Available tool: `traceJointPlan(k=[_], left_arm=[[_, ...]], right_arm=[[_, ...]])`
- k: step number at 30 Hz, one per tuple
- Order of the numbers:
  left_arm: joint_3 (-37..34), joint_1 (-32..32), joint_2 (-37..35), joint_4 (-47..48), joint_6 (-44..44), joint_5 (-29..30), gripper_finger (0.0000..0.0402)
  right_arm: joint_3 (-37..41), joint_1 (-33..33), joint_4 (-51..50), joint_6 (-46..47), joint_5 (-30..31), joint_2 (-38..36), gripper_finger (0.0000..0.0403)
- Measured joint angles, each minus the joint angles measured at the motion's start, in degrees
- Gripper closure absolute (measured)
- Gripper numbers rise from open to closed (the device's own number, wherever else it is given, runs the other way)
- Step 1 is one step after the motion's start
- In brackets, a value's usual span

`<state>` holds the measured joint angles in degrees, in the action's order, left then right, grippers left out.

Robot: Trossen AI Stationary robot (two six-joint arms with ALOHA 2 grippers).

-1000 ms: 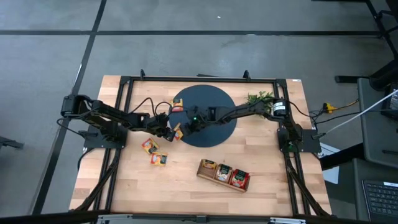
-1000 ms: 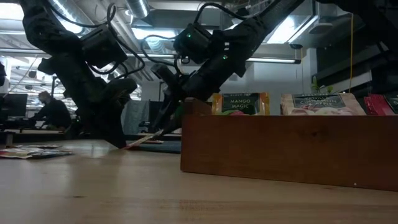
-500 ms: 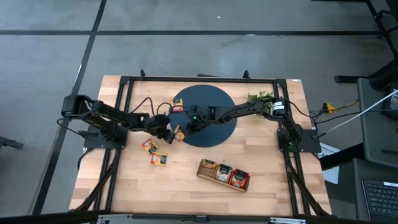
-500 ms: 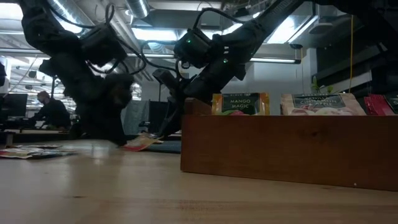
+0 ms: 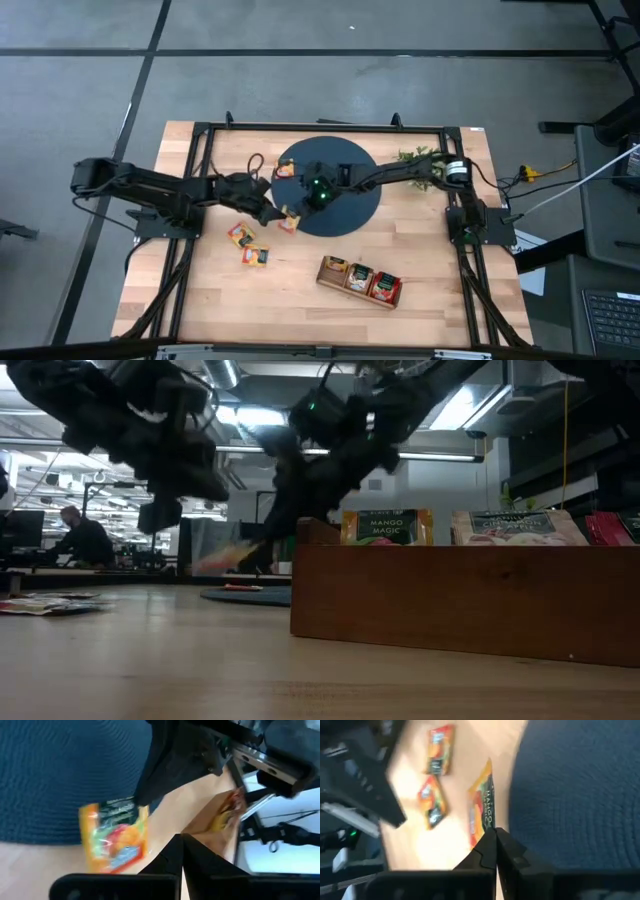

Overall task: Pick & Place Tea
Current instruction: Put the yellow tea bag into the left section of the wooden organizer

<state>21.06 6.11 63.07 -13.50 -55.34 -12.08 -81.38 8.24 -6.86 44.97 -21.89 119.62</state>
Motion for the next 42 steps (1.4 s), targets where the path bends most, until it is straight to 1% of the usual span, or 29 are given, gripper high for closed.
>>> traceJointPlan(k=[5, 10, 12, 17, 20, 27, 31, 36, 39, 42], left_arm=[[0.0, 0.0, -4.9, 0.0, 0.0, 0.5, 0.0398], [0.0, 0.0, -7.3, 0.0, 0.0, 0.5, 0.0398], [0.0, 0.0, -7.5, 0.0, 0.0, 0.6, 0.0398], [0.0, 0.0, -7.5, 0.0, 0.0, 0.6, 0.0398], [0.0, 0.0, -7.5, 0.0, 0.0, 1.0, 0.0398], [0.0, 0.0, -7.5, 0.0, 0.0, 1.8, 0.0398], [0.1, 0.0, -7.5, 0.0, 0.1, 2.1, 0.0398], [0.1, 0.0, -7.5, 0.1, 0.6, 2.5, 0.0398], [0.1, 0.0, -7.5, 0.2, 0.6, 3.4, 0.0398], [0.1, 0.0, -7.5, 0.2, 0.6, 3.6, 0.0398]], right_arm=[[0.0, 0.0, -7.7, -3.2, -1.7, -6.4, 0.0401], [0.0, -2.7, -18.7, -6.9, -1.7, -14.6, 0.0401], [0.0, -4.4, -24.1, -8.0, -0.3, -17.7, 0.0401], [0.0, -8.8, -38.2, -8.8, 6.8, -23.9, 0.0401], [0.0, -11.8, -42.5, -6.1, 8.9, -25.7, 0.0401], [0.0, -19.3, -42.5, 1.3, 11.9, -26.6, 0.0402], [0.0, -22.2, -41.4, 2.1, 14.8, -26.6, 0.0402], [1.1, -23.1, -41.6, 3.1, 21.1, -26.5, 0.0402], [4.0, -23.1, -39.7, 4.5, 21.4, -26.4, 0.0402], [7.2, -23.3, -34.8, 6.1, 20.6, -26.4, 0.0402]])
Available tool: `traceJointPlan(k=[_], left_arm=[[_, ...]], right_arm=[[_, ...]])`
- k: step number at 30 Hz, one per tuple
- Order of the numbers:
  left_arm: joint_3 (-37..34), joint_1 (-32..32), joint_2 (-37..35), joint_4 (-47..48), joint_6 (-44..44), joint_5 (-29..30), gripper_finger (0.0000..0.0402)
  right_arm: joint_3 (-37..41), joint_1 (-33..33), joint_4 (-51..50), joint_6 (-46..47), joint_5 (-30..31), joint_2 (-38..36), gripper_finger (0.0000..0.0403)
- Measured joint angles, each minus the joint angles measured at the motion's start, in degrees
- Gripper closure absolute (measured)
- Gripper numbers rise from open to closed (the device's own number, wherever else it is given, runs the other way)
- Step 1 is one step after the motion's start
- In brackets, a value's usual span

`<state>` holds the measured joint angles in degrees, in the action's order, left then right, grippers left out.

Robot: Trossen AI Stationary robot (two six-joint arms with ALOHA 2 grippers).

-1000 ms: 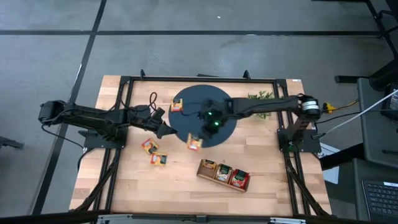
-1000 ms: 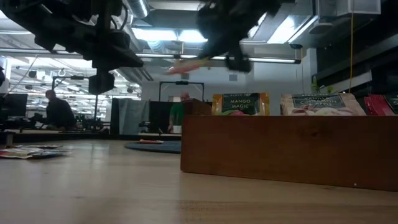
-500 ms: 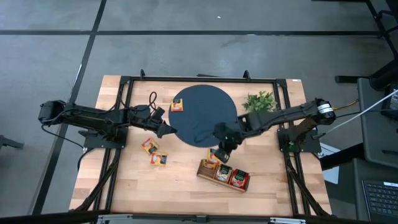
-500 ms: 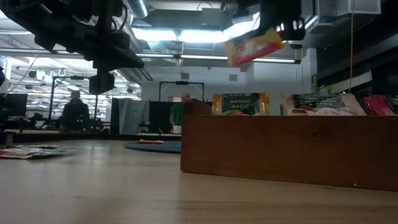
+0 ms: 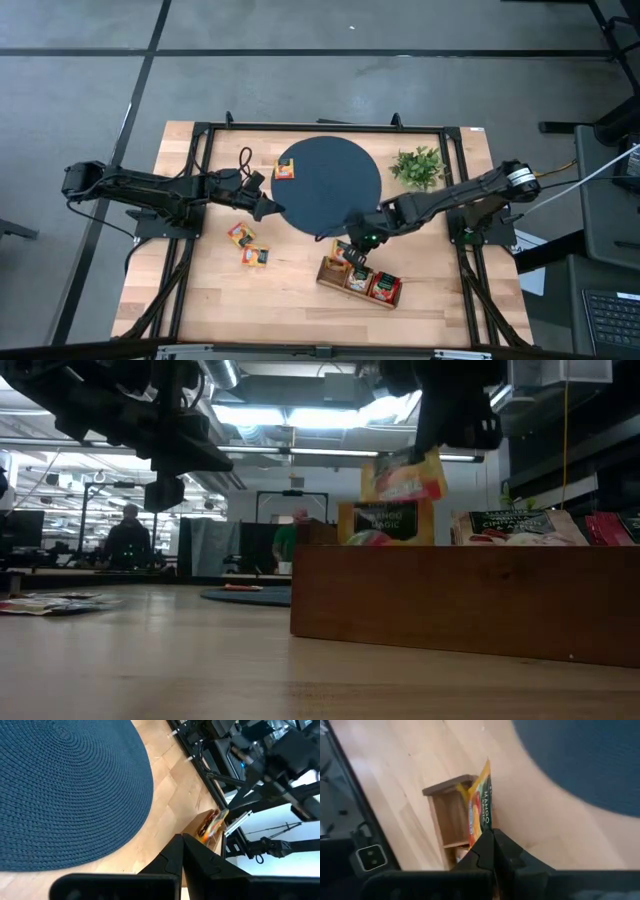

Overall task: Pick & Place Tea
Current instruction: Put the yellow tea bag into the left section of the wooden organizer

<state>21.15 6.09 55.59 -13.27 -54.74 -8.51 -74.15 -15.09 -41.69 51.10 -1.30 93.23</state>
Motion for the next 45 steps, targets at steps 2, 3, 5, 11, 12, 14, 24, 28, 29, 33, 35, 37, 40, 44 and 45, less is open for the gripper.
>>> traceJointPlan(k=[2, 3, 5, 11, 12, 14, 24, 28, 29, 33, 35, 37, 40, 44, 45], left_arm=[[0.0, 0.0, 0.0, 0.2, 0.0, 0.0, 0.0398], [0.0, 0.0, 0.0, 0.3, 0.0, 0.0, 0.0398], [0.0, 0.0, 0.0, 0.3, 0.0, 0.0, 0.0398], [0.0, 0.0, 0.0, 0.2, -0.1, 0.0, 0.0398], [0.0, 0.0, 0.0, 0.2, 0.0, 0.0, 0.0398], [0.0, 0.0, 0.0, 0.2, -0.1, 0.0, 0.0398], [0.0, 0.0, 0.0, 0.2, -0.1, 0.1, 0.0398], [0.0, 0.0, 0.0, 0.2, -0.1, 0.1, 0.0398], [0.0, 0.0, 0.0, 0.2, -0.1, 0.2, 0.0398], [0.0, 0.0, 0.0, 0.2, 0.0, 0.2, 0.0398], [0.0, 0.0, 0.0, 0.2, 0.0, 0.2, 0.0398], [0.0, 0.0, 0.0, 0.2, 0.0, 0.2, 0.0398], [0.0, 0.0, 0.0, 0.2, 0.0, 0.2, 0.0398], [0.0, 0.0, 0.0, 0.2, 0.0, 0.2, 0.0398], [0.0, 0.0, 0.0, 0.2, 0.0, 0.2, 0.0398]], right_arm=[[1.4, -0.5, 2.5, 1.3, -1.1, 0.1, 0.0402], [1.8, -0.8, 3.8, 1.6, -1.1, 0.1, 0.0402], [2.1, -1.3, 5.7, 2.5, -0.6, 0.1, 0.0402], [2.2, -1.7, 5.9, 2.6, 3.8, 0.1, 0.0402], [2.2, -1.7, 5.8, 2.4, 4.5, 0.1, 0.0402], [2.2, -1.9, 5.7, 1.2, 5.7, 0.1, 0.0402], [2.2, -5.1, 5.4, -0.6, 7.7, 0.1, 0.0401], [2.2, -5.8, 5.6, -0.4, 7.7, 0.5, 0.0401], [2.2, -5.9, 5.5, -0.4, 7.8, 0.9, 0.0401], [2.2, -5.9, 6.0, -0.6, 7.9, 2.6, 0.0401], [2.2, -5.8, 6.2, -0.6, 7.9, 3.3, 0.0401], [2.2, -5.8, 6.2, -0.6, 7.9, 4.0, 0.0401], [2.2, -5.8, 6.3, -0.6, 8.7, 4.6, 0.0401], [2.2, -5.8, 7.2, -0.4, 10.5, 4.7, 0.0398], [2.2, -5.8, 7.2, -0.4, 10.6, 4.7, 0.0395]])
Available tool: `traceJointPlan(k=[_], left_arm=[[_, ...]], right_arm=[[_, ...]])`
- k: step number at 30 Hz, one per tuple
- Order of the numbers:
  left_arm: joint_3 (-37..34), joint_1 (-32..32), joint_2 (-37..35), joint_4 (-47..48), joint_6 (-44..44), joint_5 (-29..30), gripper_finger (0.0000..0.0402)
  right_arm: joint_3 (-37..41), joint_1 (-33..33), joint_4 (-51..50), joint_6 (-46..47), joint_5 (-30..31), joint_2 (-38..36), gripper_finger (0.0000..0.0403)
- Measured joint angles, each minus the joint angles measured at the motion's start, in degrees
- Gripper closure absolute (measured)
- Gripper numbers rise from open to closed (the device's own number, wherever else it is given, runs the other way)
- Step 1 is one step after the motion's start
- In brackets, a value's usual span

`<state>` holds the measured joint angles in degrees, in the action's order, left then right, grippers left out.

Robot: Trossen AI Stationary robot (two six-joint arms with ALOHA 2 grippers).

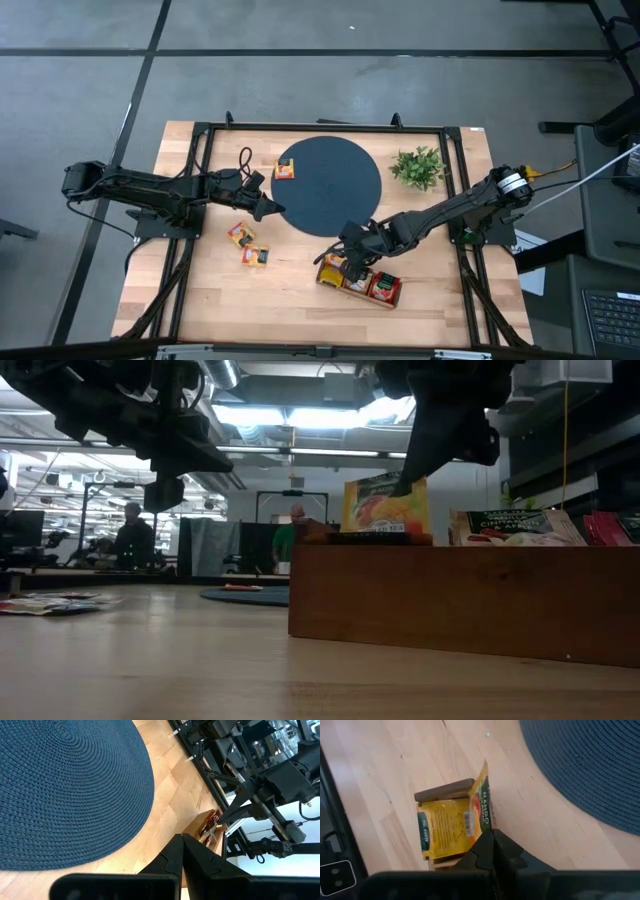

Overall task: Pick & Place Tea
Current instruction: Put the yellow tea bag into the left section of the wooden organizer

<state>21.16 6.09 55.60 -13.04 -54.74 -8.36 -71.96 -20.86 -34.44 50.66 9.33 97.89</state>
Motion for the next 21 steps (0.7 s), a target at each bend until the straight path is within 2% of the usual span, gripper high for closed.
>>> traceJointPlan(k=[12, 21], left_arm=[[0.0, 0.0, 0.0, 0.0, 0.0, 0.0, 0.0398], [0.0, 0.0, 0.0, -0.1, 0.0, -0.1, 0.0398]], right_arm=[[0.0, 0.0, 0.0, 0.1, -0.4, 0.0, 0.0322], [0.0, 0.2, -0.2, 0.0, -0.4, 0.0, 0.0312]])
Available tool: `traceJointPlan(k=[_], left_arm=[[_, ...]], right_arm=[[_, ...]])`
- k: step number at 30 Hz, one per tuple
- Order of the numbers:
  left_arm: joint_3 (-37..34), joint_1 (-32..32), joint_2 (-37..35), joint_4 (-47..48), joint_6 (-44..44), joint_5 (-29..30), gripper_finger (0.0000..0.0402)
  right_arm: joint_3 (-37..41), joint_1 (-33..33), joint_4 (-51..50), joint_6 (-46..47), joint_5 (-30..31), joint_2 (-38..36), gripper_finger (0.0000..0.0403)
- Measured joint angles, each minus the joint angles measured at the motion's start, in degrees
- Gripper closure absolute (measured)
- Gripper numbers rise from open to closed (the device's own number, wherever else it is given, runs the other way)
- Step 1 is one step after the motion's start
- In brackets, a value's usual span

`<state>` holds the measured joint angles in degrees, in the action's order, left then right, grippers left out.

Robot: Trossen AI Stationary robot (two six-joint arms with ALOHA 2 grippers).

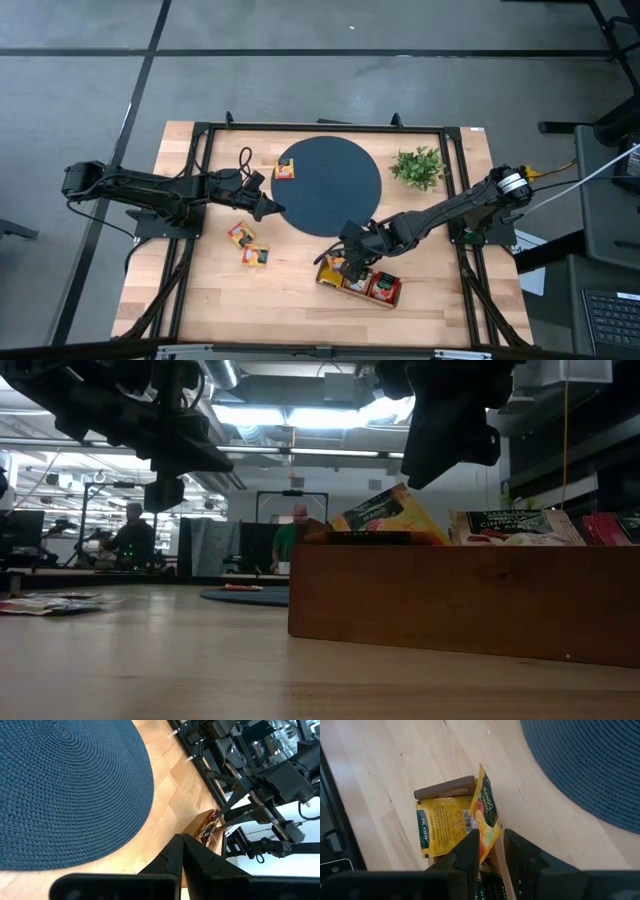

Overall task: Pick & Place Tea
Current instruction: Put the yellow tea bag into the left section of the wooden organizer

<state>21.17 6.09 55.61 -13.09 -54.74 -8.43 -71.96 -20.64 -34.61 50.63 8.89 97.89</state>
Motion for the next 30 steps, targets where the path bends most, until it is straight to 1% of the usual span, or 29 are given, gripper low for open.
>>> traceJointPlan(k=[4, 15, 22, 30], left_arm=[[0.0, 0.0, 0.0, -0.5, 0.0, 0.0, 0.0398], [0.0, 0.0, 0.0, -0.4, 0.5, -0.1, 0.0398], [0.0, 0.0, 0.0, -0.4, 0.5, -0.2, 0.0398], [0.0, 0.0, 0.0, -0.4, 1.0, -0.2, 0.0398]], right_arm=[[0.0, 0.5, 0.0, -0.4, -0.8, 0.0, 0.0313], [0.0, 3.3, 0.0, -4.9, -1.4, 0.0, 0.0311], [0.0, 3.5, 0.7, -7.9, -5.1, 0.0, 0.0311], [0.0, 3.6, 2.7, -8.9, -5.1, 0.9, 0.0311]])
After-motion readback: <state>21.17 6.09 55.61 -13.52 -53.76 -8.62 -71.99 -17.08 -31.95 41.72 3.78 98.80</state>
